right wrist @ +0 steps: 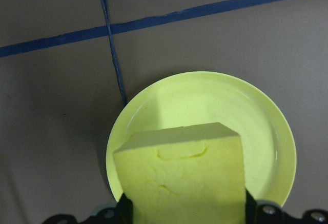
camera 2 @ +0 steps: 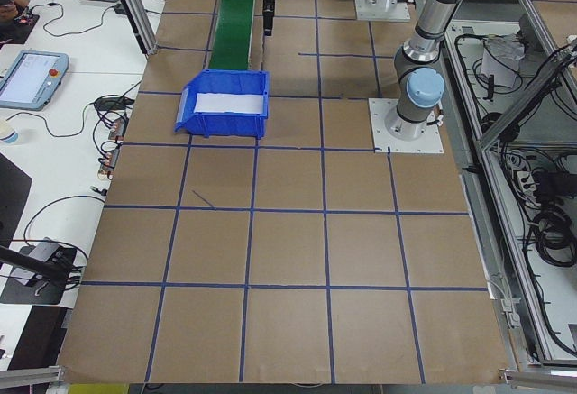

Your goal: Move block left to right into plate

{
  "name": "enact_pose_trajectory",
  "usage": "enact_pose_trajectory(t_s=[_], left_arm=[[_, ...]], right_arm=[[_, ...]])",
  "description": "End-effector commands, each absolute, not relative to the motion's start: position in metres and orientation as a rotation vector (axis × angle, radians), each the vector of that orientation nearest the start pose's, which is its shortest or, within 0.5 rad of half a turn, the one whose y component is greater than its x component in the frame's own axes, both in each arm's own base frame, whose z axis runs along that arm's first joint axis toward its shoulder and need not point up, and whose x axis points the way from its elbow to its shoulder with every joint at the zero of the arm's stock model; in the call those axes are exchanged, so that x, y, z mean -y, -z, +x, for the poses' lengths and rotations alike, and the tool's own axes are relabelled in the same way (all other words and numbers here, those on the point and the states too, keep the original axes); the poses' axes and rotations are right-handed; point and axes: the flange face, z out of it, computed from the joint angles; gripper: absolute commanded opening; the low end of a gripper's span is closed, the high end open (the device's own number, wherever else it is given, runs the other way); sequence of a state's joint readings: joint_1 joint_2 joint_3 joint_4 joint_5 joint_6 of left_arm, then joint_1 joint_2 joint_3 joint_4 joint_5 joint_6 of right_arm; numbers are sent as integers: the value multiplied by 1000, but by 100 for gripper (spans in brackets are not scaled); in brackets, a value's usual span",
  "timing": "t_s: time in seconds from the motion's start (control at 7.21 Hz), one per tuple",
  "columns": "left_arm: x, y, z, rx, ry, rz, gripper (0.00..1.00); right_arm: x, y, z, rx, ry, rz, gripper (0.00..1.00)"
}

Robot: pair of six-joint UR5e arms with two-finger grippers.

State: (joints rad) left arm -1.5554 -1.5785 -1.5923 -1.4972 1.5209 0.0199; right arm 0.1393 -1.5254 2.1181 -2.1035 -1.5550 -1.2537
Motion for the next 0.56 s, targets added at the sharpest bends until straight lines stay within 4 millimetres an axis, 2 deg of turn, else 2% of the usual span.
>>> enact_pose_trajectory(t_s=[0.0, 0.14, 0.42], left_arm=[[501, -481, -131, -3194, 73, 12, 100], [501, -480, -131, -3194, 68, 9, 100], [501, -480, -131, -3194, 68, 12, 100]], right_arm=[[192, -252, -414, -3048, 11, 283, 89], [191, -252, -416, -3043, -6, 296, 100], [198, -257, -412, -3044, -22, 368, 100]])
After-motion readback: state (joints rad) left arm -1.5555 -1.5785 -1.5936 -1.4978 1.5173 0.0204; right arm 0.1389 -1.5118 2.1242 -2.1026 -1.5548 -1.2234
